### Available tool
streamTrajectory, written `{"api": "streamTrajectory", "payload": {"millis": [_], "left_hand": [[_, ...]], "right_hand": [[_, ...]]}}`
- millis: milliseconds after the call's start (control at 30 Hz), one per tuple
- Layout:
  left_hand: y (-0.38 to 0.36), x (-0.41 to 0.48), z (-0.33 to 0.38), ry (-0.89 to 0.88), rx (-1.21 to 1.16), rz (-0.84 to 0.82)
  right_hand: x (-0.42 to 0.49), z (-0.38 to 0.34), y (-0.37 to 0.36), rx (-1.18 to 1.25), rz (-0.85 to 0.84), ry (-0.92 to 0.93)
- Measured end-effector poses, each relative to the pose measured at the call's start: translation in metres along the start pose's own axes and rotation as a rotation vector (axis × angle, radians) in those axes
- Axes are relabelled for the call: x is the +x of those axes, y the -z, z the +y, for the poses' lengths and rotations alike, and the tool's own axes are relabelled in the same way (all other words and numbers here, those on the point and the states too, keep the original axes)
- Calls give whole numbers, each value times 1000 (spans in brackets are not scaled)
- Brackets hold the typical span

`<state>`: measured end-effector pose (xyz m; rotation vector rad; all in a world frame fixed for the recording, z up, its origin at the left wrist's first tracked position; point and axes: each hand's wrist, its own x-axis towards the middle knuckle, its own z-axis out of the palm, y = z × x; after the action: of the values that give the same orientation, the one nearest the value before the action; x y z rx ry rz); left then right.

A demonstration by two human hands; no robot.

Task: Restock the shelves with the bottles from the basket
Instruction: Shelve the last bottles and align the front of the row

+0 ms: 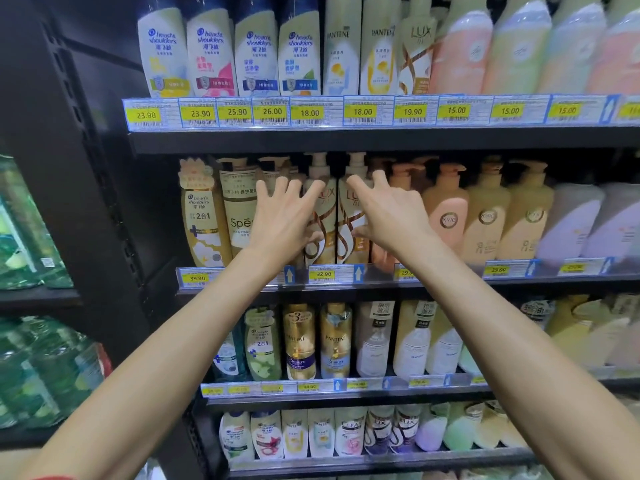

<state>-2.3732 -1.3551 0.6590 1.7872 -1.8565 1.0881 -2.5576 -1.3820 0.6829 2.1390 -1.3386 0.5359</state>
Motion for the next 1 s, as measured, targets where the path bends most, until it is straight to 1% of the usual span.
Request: {"api": "streamTrajectory", "payload": {"millis": [300,533,1000], "left_hand": [[-9,-2,3,6,26,47],[-7,-5,12,-8,116,93],[-10,-2,7,4,65,118]], "right_hand": [[-3,4,-19,61,68,-21],[-2,7,-24,96,98,-12],[2,9,-29,92,119,8]]}}
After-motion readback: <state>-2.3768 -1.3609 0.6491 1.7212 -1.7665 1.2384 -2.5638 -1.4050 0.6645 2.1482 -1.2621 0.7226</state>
